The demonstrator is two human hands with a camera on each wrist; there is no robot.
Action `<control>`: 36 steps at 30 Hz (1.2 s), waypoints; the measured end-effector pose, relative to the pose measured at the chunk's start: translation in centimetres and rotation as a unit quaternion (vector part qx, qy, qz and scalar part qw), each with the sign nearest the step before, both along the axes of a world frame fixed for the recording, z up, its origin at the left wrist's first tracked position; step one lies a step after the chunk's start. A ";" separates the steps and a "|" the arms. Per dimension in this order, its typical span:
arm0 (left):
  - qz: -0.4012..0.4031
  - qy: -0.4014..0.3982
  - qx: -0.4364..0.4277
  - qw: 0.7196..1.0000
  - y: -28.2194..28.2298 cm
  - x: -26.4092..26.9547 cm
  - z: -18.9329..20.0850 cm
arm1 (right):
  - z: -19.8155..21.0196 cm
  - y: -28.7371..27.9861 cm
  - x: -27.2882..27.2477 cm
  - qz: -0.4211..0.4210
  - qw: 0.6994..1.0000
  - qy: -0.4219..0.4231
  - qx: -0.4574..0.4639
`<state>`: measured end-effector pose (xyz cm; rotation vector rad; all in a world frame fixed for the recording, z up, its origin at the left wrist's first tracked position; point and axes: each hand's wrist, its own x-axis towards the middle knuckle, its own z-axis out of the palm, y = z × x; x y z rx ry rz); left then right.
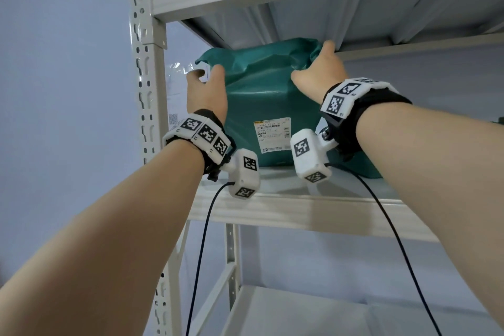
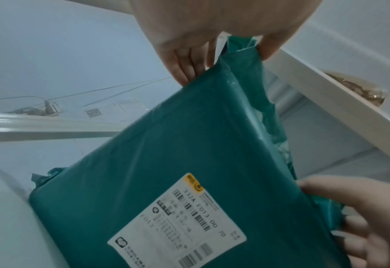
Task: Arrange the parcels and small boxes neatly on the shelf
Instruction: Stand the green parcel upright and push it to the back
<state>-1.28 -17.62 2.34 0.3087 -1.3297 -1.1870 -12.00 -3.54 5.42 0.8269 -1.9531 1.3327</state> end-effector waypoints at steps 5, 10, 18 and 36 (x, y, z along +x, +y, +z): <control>-0.051 -0.009 -0.020 0.998 0.1 -0.9 -0.6 | -0.4 -0.8 -0.4 0.006 1.000 0.028 0.006; -0.022 -0.007 -0.045 0.999 -0.6 -1.4 -0.5 | -0.6 -1.0 -0.7 0.007 1.000 0.021 0.005; 0.050 -0.102 -0.060 0.992 -0.3 -2.6 -0.4 | -0.7 -1.9 -0.8 -0.062 0.988 0.022 0.143; -0.019 -0.011 0.025 0.999 -2.5 -5.8 -2.8 | -2.7 -4.7 -3.1 -0.088 0.989 0.035 0.111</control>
